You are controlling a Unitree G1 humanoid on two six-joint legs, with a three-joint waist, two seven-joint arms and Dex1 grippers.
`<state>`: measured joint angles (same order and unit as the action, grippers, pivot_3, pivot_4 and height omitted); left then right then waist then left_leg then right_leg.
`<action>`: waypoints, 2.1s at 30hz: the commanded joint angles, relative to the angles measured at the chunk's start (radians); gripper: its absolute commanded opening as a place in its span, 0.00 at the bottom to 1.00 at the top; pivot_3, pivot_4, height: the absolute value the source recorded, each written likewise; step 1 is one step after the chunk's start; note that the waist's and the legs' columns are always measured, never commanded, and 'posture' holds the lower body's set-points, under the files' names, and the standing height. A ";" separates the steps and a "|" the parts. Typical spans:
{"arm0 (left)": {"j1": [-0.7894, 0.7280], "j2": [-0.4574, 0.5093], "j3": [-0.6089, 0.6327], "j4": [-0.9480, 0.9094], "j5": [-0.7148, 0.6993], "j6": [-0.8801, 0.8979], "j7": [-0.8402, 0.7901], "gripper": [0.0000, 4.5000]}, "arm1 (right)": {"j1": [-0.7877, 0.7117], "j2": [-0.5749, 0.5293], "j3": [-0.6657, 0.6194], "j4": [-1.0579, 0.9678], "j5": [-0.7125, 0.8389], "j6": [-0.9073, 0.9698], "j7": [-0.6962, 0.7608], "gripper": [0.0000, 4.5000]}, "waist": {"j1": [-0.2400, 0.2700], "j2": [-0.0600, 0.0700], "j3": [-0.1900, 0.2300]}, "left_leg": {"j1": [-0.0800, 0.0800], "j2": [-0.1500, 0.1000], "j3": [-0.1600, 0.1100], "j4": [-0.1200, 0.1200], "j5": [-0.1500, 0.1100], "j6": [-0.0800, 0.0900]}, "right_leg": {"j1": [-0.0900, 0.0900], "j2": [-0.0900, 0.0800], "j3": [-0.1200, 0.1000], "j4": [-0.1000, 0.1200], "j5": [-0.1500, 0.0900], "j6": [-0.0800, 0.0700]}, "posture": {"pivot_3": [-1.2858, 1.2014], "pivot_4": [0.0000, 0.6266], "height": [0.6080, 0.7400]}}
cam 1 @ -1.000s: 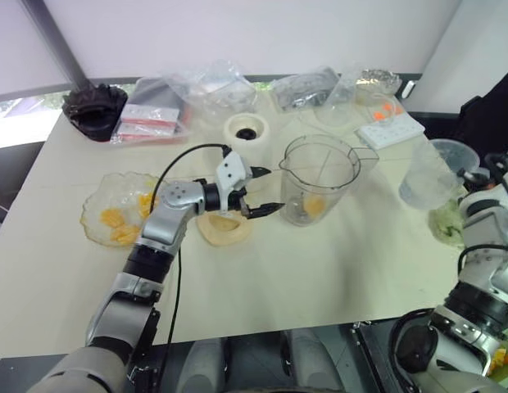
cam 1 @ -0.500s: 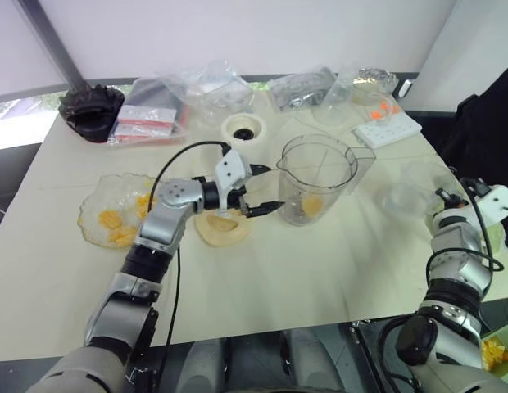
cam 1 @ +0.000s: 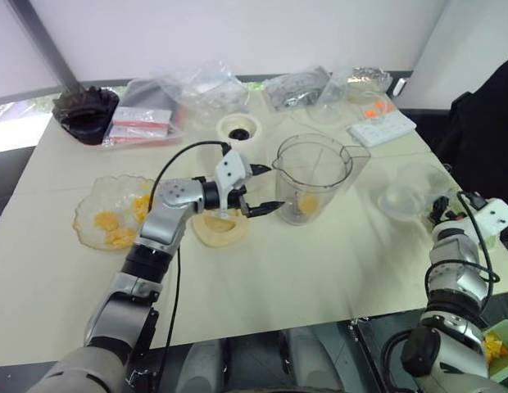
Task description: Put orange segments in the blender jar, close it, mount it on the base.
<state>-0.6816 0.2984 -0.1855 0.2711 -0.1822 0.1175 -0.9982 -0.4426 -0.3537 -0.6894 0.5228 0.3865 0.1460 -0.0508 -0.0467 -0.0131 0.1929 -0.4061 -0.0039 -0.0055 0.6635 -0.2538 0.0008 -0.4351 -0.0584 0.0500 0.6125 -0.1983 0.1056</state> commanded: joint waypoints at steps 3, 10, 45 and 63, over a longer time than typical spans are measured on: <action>-0.009 0.006 -0.003 -0.029 0.004 -0.021 -0.005 1.00 | 0.089 0.022 0.027 -0.202 0.013 0.035 -0.039 0.99 | 0.003 0.000 0.000 | 0.000 0.000 0.000 0.000 0.000 0.000 | 0.000 0.000 0.000 0.000 0.000 0.000 | 0.52 0.24 1.00; -0.052 0.022 0.005 0.037 0.014 -0.049 -0.014 1.00 | 0.299 0.076 0.060 -0.508 0.034 0.168 -0.066 0.99 | 0.008 0.000 0.000 | 0.000 0.000 -0.001 0.000 0.000 0.000 | 0.000 0.000 0.000 0.000 0.000 0.000 | 0.52 0.24 1.00; -0.438 0.100 -0.147 0.929 0.359 -0.503 -0.380 0.60 | 0.734 -0.382 -0.077 -1.505 0.873 0.713 -0.186 1.00 | 0.037 -0.004 0.001 | -0.006 0.001 -0.001 0.000 -0.001 0.002 | 0.003 -0.004 -0.001 -0.015 0.000 0.000 | 0.52 0.24 1.00; -0.422 0.033 -0.227 1.052 0.572 -0.457 -0.163 0.54 | 0.739 -0.432 0.058 -1.421 0.772 0.639 -0.197 1.00 | 0.040 -0.007 -0.004 | -0.001 0.001 -0.001 0.001 -0.002 0.003 | 0.009 -0.004 -0.001 -0.016 0.001 0.002 | 0.52 0.24 1.00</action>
<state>-1.1225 0.3327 -0.3806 1.2964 0.3448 -0.3542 -1.1713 0.3077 -0.7966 -0.6514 -0.9117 1.2010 0.8101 -0.2596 -0.0069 -0.0201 0.1891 -0.4073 -0.0029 -0.0067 0.6645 -0.2556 0.0038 -0.4262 -0.0620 0.0489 0.5965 -0.1973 0.1078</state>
